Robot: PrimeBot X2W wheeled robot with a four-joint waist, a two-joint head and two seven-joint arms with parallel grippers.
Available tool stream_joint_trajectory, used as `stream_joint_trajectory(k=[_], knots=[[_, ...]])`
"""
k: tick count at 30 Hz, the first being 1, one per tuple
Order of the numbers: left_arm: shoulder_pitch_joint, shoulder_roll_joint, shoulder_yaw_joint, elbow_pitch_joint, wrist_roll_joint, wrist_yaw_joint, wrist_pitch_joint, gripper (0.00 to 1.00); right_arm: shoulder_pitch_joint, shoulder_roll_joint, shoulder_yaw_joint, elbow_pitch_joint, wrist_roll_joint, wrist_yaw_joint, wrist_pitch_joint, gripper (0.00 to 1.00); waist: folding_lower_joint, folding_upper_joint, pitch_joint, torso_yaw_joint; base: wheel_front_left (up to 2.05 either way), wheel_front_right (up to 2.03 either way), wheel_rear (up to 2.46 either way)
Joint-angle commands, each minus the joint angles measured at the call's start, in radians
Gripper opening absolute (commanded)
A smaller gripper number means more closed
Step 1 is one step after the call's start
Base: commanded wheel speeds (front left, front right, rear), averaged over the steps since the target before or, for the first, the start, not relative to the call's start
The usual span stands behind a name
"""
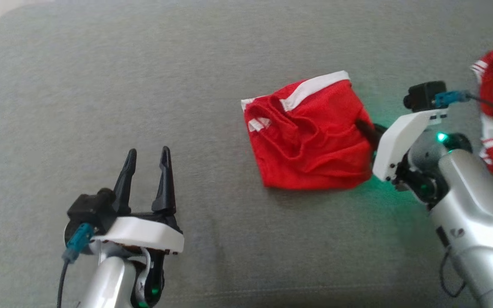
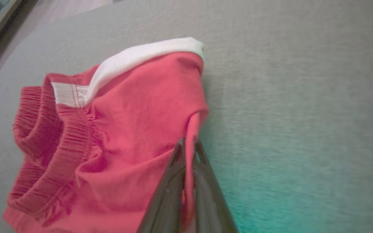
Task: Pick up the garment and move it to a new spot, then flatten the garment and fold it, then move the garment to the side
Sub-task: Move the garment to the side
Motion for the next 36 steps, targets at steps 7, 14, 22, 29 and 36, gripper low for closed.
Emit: stream_joint_trajectory(k=[7, 14, 22, 29, 36], knots=[[-0.041, 0.002, 0.016, -0.033, 0.03, -0.02, -0.012, 1.0, -0.046, -0.072, 0.023, -0.084, -0.025, 0.007, 0.003, 0.0, 0.0, 0.0, 0.016, -0.199, 0.0, 0.0, 0.0], [-0.059, 0.008, 0.027, -0.033, 0.07, -0.034, -0.012, 1.0, -0.068, -0.036, 0.018, -0.117, -0.037, 0.007, -0.01, 0.0, 0.0, 0.0, 0.056, -0.38, 0.0, 0.0, 0.0], [-0.081, 0.016, 0.028, -0.019, 0.092, -0.048, -0.012, 1.0, -0.084, 0.019, 0.014, -0.097, -0.055, 0.007, -0.06, 0.0, 0.0, 0.0, 0.077, -0.465, 0.0, 0.0, 0.0], [-0.09, 0.016, 0.036, -0.014, 0.092, -0.048, -0.012, 1.0, -0.125, 0.033, -0.018, -0.045, -0.083, 0.007, -0.125, 0.0, 0.0, 0.0, 0.075, -0.425, 0.0, 0.0, 0.0], [-0.089, 0.012, 0.057, -0.021, 0.079, -0.042, -0.012, 1.0, -0.196, 0.016, -0.08, 0.018, -0.126, 0.007, -0.169, 0.0, 0.0, 0.0, 0.068, -0.371, 0.0, 0.0, 0.0]])
